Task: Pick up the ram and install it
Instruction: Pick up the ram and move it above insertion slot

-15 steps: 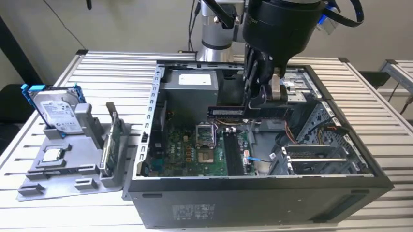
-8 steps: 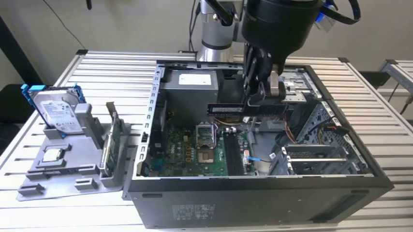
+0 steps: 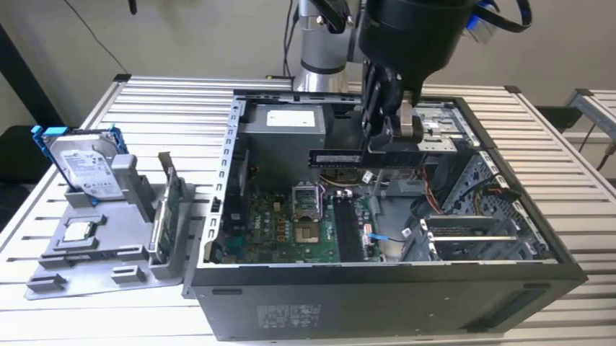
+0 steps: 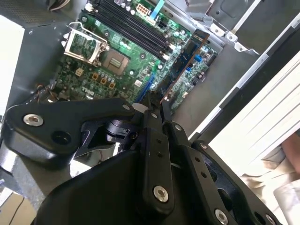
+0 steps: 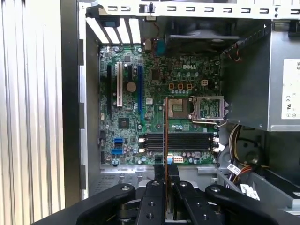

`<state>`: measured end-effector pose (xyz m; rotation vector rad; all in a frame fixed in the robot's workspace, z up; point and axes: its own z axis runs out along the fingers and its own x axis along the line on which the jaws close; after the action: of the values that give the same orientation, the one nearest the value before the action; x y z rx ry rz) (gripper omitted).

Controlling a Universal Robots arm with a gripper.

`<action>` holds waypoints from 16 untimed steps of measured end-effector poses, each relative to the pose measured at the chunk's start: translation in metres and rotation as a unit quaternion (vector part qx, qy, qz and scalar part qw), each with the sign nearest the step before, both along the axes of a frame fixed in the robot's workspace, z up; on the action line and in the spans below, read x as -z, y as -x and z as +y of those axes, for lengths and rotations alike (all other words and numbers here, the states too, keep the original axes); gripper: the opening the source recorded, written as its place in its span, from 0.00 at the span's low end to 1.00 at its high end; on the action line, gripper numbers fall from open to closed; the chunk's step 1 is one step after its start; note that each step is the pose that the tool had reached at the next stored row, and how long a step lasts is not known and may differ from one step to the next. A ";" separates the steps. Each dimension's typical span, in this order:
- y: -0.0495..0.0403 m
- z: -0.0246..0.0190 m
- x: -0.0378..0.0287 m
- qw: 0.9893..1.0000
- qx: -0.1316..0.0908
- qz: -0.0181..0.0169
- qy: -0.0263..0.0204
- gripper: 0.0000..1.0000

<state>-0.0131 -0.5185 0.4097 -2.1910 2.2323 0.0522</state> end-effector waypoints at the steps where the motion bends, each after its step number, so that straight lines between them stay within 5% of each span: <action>1: 0.0000 0.0009 0.0000 1.000 0.000 0.000 0.000 0.15; 7: 0.0000 0.0085 0.0002 1.000 0.000 0.000 0.000 0.15; 16: 0.0000 0.0279 0.0006 1.000 0.000 0.000 0.000 0.15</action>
<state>-0.0131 -0.4905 0.4092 -2.1909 2.2322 0.0523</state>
